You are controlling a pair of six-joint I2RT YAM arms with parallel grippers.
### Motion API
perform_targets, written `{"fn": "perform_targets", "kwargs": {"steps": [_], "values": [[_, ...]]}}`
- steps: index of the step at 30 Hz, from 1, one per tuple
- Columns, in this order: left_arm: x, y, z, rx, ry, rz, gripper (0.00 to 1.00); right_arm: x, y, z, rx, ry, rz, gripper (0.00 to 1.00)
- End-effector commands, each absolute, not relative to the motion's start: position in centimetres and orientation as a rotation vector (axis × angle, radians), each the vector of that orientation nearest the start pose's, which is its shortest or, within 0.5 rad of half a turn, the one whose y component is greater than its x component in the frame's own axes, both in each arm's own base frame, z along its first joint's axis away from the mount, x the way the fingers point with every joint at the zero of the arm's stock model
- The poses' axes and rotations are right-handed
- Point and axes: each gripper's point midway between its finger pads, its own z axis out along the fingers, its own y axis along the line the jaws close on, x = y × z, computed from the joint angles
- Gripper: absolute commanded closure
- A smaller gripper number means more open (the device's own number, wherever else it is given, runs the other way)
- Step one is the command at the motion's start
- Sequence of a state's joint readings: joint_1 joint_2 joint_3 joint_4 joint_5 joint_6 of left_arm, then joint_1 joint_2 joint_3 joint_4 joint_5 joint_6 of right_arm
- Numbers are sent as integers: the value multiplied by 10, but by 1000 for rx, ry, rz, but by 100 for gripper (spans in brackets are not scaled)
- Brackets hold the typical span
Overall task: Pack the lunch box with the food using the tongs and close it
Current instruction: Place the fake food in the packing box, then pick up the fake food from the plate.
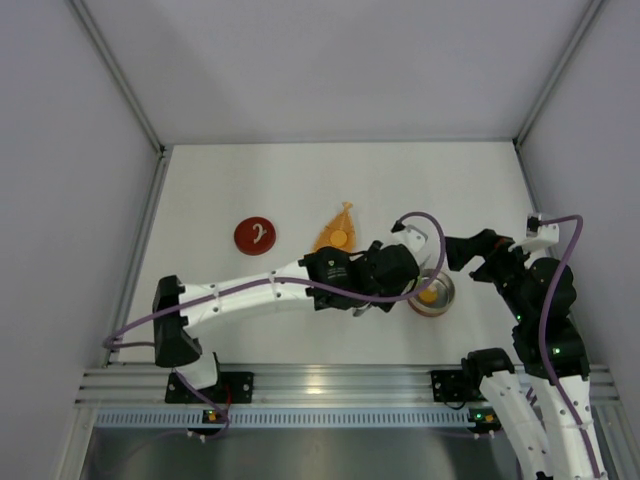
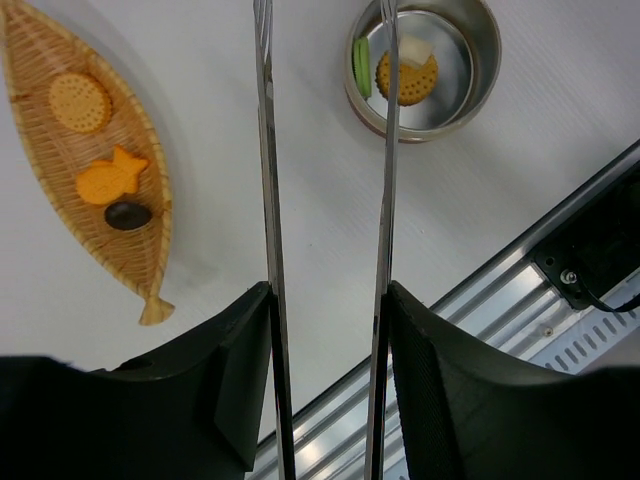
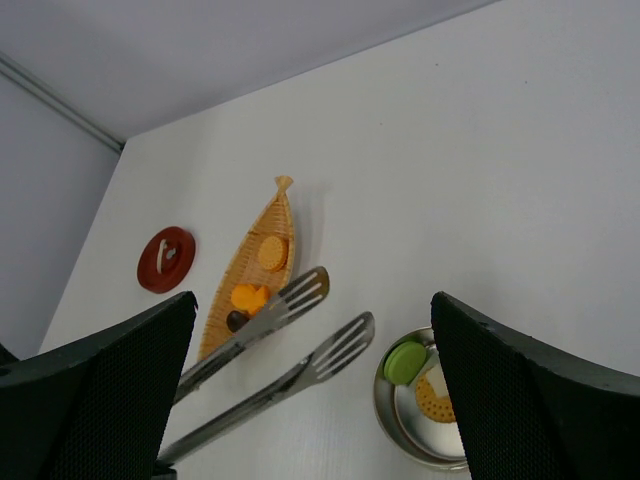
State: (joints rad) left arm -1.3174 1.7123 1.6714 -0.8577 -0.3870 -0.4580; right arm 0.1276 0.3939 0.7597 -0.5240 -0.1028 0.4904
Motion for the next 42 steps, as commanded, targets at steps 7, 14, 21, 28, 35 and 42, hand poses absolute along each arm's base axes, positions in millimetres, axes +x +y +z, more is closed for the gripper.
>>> {"fn": "perform_targets", "kwargs": {"steps": [7,14,21,28,35,42], "values": [[191,-301,233,568,2285,-218,48,212,63,297,241,1707,540,0],[212,-253,200,460,2371,-193,48,215,68,297,233,1708,574,1],[234,-262,187,450,2399,-192,47,218,70,296,230,1711,584,1],[252,-268,167,448,2434,-182,48,218,67,297,232,1708,559,1],[262,-274,159,446,2444,-193,48,218,67,295,229,1715,557,1],[270,-279,155,439,2449,-191,48,218,65,292,231,1720,543,1]]}}
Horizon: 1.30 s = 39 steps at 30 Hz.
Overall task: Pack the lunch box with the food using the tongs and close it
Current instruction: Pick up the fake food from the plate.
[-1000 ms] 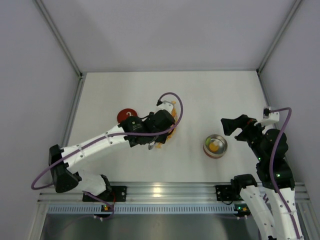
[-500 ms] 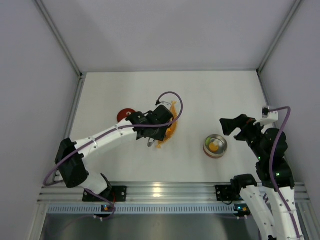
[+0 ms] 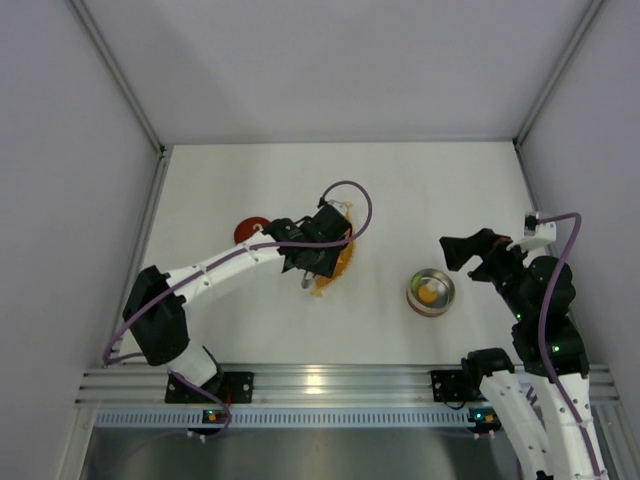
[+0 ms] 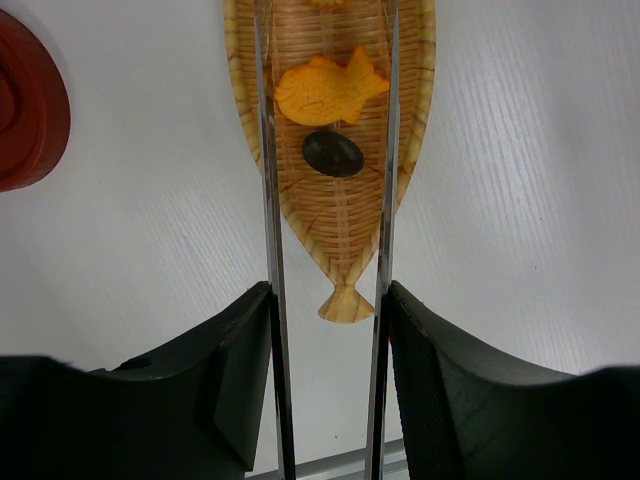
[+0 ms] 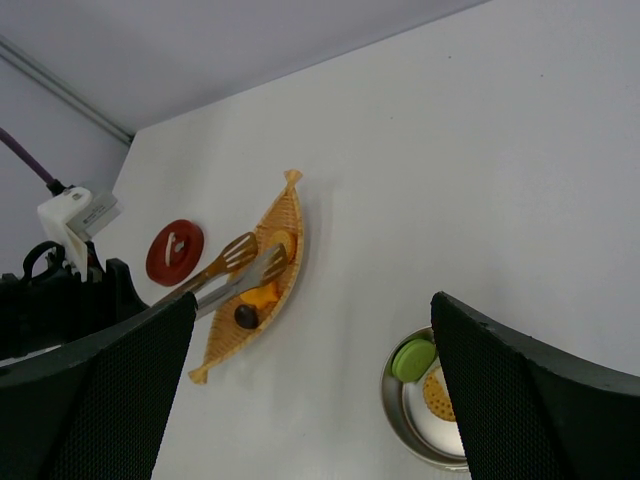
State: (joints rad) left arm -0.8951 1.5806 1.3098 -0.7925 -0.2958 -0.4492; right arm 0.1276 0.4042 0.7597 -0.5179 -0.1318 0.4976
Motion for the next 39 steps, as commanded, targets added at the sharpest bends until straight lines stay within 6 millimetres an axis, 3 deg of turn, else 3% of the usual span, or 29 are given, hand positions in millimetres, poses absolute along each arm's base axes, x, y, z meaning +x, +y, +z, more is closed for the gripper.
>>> {"fn": "perform_targets", "kwargs": {"steps": [1,19,39], "values": [[271,-279,154,435,2451,-188,48,218,65,292,230,1721,544,1],[281,-280,143,419,2464,-169,47,216,63,289,231,1724,527,0],[276,-287,137,440,2495,-237,53,216,62,287,233,1730,523,0]]}}
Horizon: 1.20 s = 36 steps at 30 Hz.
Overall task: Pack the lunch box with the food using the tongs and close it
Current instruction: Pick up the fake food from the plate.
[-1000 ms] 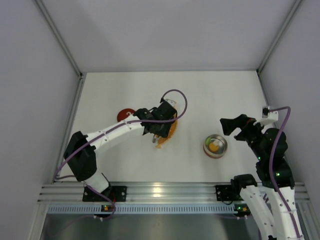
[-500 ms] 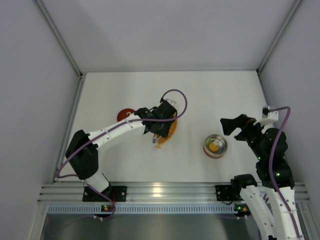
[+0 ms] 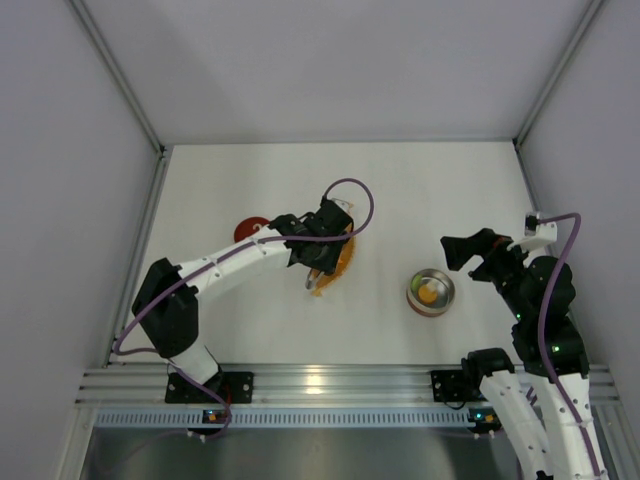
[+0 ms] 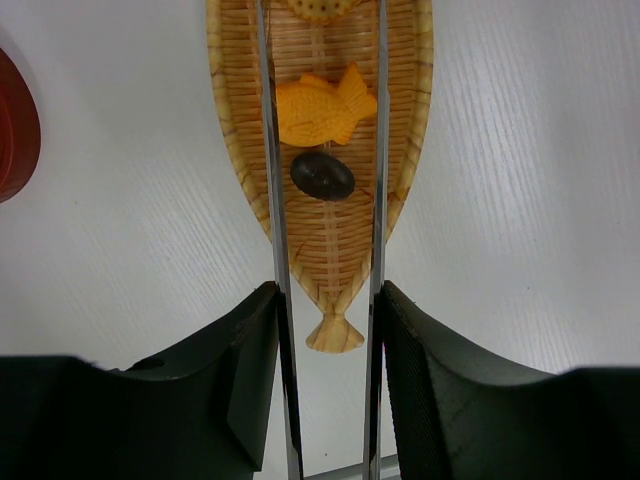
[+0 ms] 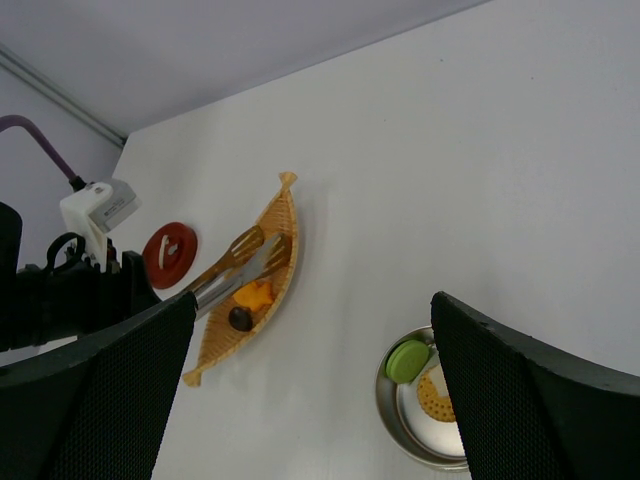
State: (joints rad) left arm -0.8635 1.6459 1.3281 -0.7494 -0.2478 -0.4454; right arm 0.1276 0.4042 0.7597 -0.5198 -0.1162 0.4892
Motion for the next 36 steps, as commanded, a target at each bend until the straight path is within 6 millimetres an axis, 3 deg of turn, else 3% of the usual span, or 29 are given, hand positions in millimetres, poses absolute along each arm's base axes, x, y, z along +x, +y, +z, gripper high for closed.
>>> {"fn": "perform_targets", "kwargs": {"steps": [1,10,23,30,36], "values": [[276,-287,137,439,2495,-235,53,216,62,288,234,1728,522,1],[276,-286,137,433,2498,-230,56,216,62,287,236,1730,523,1],[278,-279,181,400,2417,-251,57,218,63,288,234,1727,532,1],[276,-274,191,395,2403,-249,57,219,64,289,236,1728,538,1],[268,-282,202,425,2391,-304,58,219,65,291,234,1724,545,1]]}}
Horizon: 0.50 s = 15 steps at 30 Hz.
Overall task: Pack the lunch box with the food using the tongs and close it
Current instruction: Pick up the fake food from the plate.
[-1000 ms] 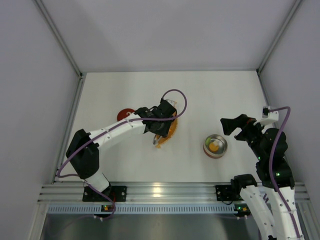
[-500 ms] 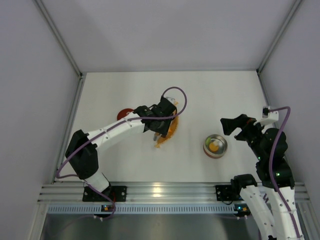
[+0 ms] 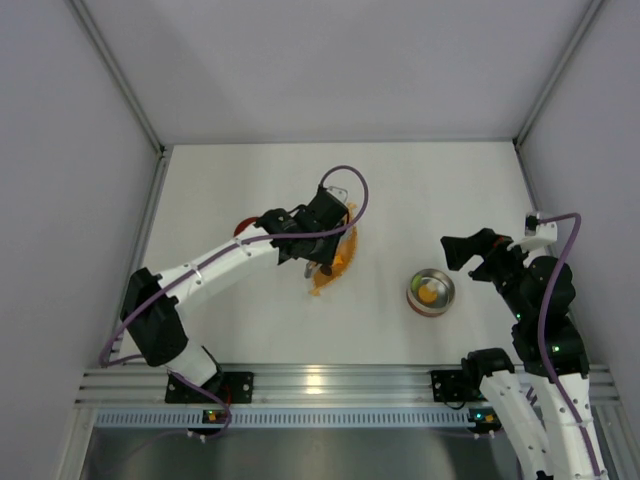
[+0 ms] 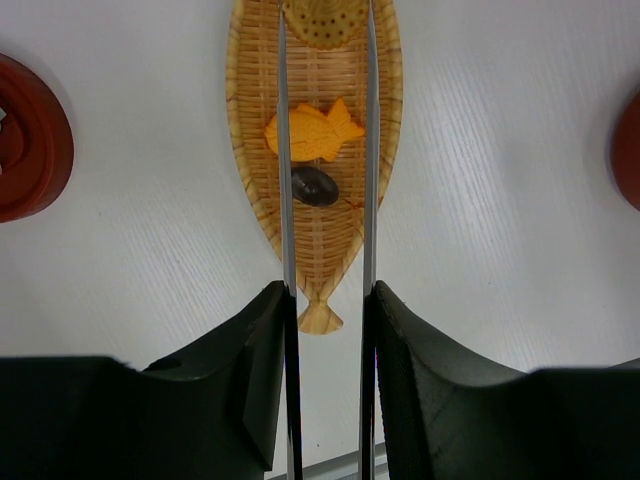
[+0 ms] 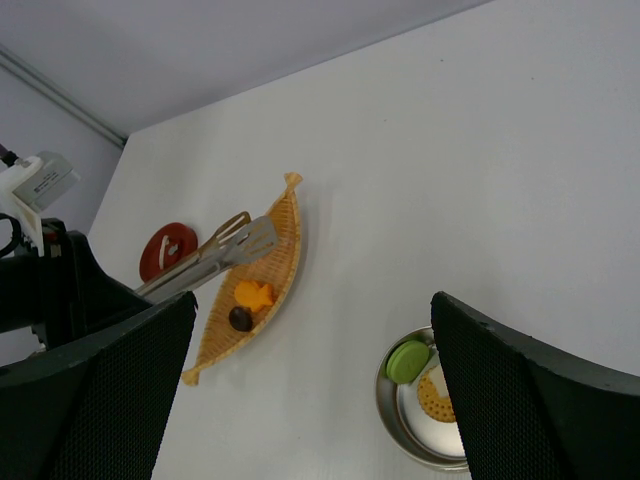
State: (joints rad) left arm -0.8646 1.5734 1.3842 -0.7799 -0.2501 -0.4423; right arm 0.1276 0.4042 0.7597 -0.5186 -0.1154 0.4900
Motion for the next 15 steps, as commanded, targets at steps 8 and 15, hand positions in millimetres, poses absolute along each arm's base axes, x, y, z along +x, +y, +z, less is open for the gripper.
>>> {"fn": "perform_targets", "kwargs": {"steps": [8,15], "values": [[237,-332,230,574,2322,-374,58,220,67,292,232,1726,558,0],[185,-396,232,761,2274,-449,58,218,66,292,235,1723,552,0]]}}
